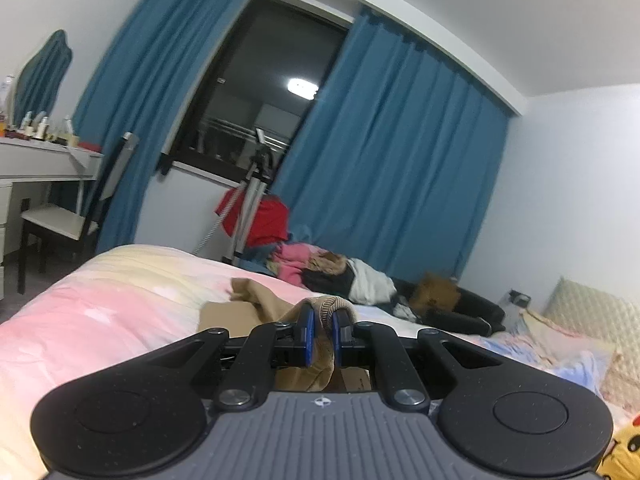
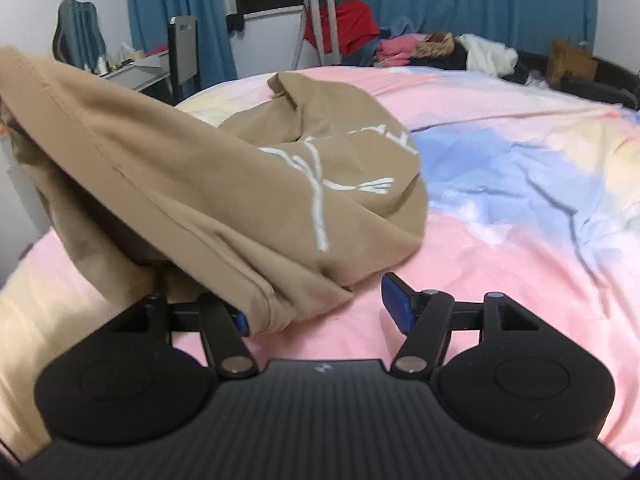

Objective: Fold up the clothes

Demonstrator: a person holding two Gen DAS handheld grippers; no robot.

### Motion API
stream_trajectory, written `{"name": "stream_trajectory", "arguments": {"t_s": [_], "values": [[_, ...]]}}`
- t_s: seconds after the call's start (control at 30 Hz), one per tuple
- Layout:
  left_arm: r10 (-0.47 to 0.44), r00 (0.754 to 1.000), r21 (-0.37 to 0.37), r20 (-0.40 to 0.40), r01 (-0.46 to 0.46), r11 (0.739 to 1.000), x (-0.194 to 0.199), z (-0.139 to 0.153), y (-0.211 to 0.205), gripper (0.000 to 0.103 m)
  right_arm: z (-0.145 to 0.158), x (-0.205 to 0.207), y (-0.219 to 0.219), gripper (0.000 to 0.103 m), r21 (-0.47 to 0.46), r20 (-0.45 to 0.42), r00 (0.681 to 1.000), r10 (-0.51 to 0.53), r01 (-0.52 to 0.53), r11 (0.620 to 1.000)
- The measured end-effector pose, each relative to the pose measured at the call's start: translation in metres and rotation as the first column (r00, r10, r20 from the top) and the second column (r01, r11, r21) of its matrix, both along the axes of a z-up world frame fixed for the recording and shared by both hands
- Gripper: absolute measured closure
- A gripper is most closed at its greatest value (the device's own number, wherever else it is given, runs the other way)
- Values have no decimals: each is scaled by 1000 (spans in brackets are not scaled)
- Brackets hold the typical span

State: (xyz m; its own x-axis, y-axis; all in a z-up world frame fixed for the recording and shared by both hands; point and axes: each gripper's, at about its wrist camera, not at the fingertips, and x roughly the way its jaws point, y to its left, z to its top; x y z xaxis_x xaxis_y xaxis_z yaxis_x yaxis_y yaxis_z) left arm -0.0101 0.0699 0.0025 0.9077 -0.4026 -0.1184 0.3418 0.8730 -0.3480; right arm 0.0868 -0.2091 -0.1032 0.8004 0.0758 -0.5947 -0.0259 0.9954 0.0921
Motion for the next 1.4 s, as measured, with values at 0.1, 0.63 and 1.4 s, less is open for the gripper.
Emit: {"name": "stream_trajectory", "arguments": {"t_s": [0.1,0.63,1.4], "values": [[25,1000,-22,5,-25,999,-3,4,9,94,17,-17,-1,38,-72,156,984,-89,101,992],[-21,997,-29,74,23,999,-22,10,3,94,9,2,-40,38,67,167,934,-314,307,949],[62,951,193,-304,-2,981,26,-52,-16,41,23,-11,-30,38,127,249,940,-233,207,970]]}}
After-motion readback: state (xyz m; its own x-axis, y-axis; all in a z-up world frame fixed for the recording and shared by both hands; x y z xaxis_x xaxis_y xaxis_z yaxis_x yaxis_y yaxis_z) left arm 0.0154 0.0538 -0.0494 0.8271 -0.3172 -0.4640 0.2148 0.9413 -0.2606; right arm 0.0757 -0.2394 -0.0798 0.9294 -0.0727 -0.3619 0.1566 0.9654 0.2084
